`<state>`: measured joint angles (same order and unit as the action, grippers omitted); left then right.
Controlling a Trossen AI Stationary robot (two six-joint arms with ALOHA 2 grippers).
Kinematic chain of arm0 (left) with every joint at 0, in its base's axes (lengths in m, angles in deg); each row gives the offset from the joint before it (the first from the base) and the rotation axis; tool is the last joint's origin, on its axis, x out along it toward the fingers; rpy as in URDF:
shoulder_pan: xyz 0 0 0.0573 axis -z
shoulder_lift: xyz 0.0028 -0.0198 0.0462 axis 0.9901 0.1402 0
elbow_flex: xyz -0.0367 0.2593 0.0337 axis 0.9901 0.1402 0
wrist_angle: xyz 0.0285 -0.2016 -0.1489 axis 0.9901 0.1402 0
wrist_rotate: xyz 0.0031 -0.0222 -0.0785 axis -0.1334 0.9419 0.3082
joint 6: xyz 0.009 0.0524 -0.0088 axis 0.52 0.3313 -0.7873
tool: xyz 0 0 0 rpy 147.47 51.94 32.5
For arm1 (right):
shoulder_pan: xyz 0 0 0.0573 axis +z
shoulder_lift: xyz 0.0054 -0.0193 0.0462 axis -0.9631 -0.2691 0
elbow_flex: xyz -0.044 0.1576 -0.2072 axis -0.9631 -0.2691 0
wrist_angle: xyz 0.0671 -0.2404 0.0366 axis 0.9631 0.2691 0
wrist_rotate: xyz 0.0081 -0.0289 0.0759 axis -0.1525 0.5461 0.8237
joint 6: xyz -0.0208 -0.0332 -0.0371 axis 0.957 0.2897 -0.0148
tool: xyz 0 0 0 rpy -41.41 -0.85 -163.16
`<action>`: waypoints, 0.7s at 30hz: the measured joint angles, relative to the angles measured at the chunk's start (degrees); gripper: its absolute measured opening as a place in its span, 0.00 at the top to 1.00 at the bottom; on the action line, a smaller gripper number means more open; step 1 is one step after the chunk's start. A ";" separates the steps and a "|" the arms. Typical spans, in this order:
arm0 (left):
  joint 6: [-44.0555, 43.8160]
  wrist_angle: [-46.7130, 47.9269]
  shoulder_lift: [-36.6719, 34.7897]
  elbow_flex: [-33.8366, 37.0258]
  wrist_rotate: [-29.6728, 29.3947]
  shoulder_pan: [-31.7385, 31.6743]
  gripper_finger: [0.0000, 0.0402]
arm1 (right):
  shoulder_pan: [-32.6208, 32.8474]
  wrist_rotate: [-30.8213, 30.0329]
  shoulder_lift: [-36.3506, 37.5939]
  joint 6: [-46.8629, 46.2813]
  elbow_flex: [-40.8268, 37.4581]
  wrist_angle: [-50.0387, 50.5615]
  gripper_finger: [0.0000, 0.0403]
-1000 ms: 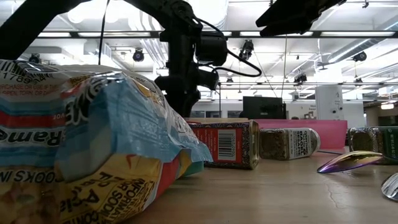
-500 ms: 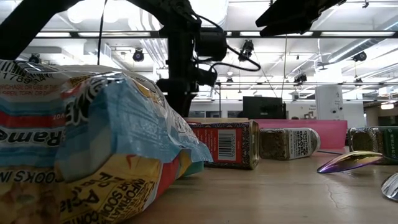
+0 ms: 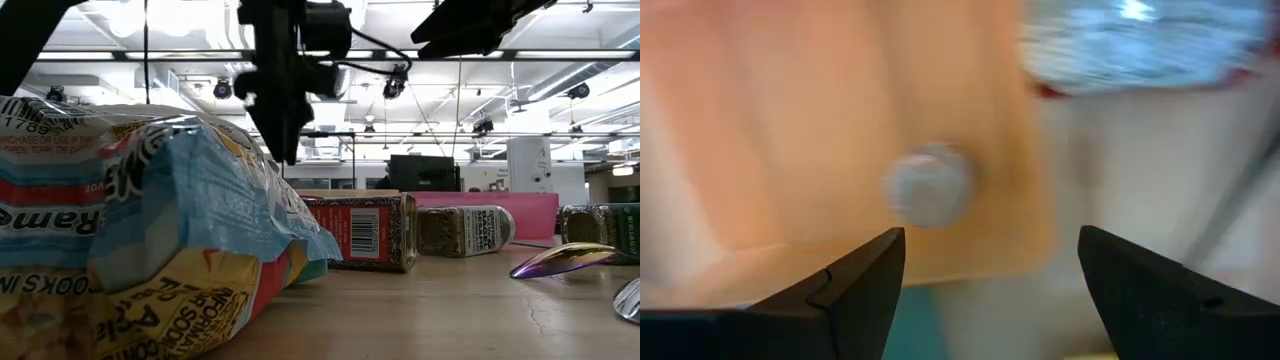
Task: Pick & Place Food Item
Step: Put the black spoon into the green bin
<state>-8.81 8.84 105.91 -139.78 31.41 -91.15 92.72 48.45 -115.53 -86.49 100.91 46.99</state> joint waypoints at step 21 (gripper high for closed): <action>-2.56 -10.43 -1.76 16.12 1.95 17.42 0.26 | 0.02 1.38 -0.02 -1.31 0.00 0.13 0.17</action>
<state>-11.37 -1.59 104.15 -123.66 33.36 -73.73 92.74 49.83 -115.55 -87.80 100.91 47.12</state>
